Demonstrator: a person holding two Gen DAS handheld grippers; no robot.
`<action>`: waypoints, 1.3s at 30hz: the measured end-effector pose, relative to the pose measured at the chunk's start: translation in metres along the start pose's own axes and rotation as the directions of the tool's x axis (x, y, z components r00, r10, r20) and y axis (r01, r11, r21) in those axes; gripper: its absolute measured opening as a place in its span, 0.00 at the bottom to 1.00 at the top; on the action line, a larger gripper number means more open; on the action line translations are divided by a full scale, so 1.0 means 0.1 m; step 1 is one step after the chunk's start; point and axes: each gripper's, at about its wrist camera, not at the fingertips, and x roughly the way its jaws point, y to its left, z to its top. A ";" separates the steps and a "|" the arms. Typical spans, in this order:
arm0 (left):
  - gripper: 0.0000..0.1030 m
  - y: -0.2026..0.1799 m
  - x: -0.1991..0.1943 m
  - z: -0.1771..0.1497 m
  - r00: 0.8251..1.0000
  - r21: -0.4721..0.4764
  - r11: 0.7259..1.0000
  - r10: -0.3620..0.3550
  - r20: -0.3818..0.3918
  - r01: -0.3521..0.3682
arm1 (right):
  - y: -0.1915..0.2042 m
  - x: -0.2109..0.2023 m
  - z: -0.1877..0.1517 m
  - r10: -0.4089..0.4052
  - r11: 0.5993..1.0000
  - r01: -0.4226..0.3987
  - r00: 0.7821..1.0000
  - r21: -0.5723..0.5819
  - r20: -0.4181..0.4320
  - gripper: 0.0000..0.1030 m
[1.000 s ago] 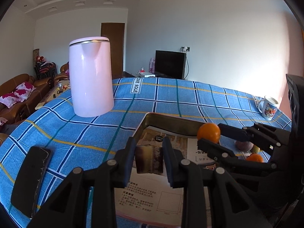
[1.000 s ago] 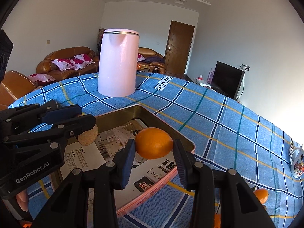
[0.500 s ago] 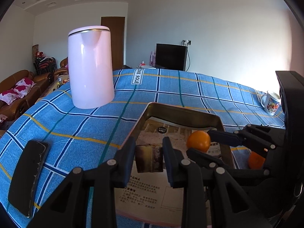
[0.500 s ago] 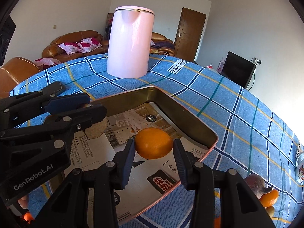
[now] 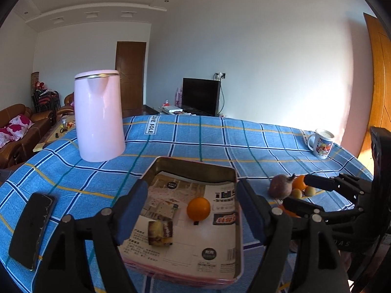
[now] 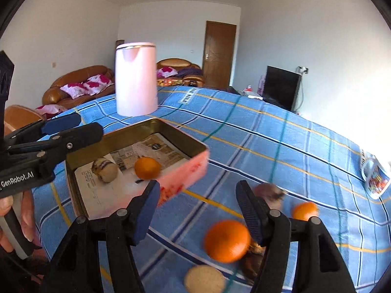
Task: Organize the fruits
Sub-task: 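Open the right tool dropping the orange while the left tool releases the cylinder into the tin, then grasp a brown mangosteen-like fruit with the right tool while the left tool approaches a cork-topped cylinder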
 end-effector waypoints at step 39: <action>0.76 -1.15 0.30 -0.55 0.954 0.183 0.949 -0.217 -0.206 0.255 | -0.75 -0.23 -0.63 -0.014 0.978 0.027 0.998 0.208 -0.061 0.44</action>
